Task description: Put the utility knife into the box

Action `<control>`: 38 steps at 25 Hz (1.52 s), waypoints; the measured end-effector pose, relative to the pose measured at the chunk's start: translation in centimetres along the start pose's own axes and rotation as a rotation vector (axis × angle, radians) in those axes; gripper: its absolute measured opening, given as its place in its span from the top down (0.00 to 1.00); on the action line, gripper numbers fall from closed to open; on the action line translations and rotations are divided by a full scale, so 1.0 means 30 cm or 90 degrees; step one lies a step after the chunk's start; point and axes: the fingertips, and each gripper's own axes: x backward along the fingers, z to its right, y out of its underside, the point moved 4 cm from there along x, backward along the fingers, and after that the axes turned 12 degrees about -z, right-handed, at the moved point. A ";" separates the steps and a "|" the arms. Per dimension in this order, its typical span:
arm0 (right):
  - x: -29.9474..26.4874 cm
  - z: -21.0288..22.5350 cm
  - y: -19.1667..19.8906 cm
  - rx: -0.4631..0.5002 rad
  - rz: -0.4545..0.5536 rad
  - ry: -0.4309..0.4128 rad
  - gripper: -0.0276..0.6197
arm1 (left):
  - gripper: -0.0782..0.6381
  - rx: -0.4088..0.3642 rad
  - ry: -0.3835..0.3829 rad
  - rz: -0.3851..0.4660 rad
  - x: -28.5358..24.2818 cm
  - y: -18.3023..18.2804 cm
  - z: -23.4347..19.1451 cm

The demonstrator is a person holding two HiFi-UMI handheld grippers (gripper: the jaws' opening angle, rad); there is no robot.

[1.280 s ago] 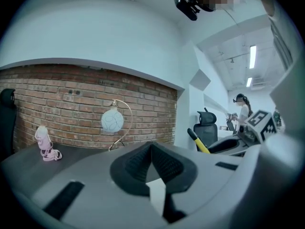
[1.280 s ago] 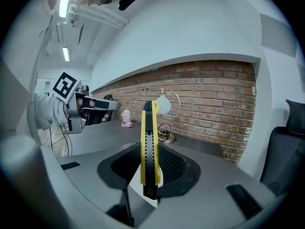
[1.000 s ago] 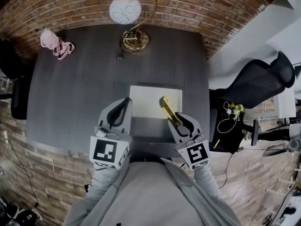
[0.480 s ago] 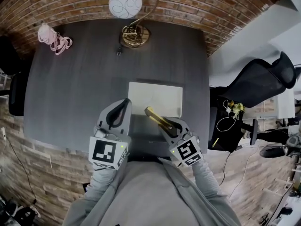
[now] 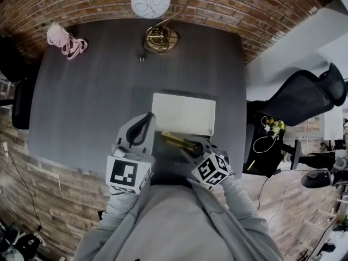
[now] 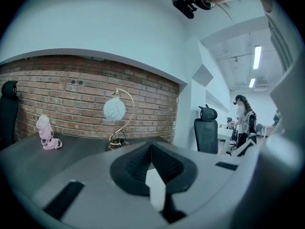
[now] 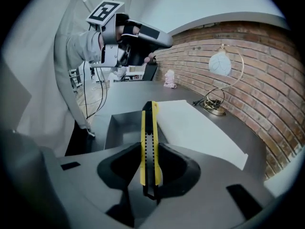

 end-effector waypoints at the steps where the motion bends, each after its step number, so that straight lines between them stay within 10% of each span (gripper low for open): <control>1: -0.011 -0.005 0.004 0.008 -0.008 -0.007 0.76 | 0.86 -0.001 0.001 -0.001 -0.001 0.001 0.002; 38: -0.201 -0.051 0.042 0.098 -0.176 -0.083 0.76 | 0.86 0.017 -0.033 0.007 0.029 0.033 -0.026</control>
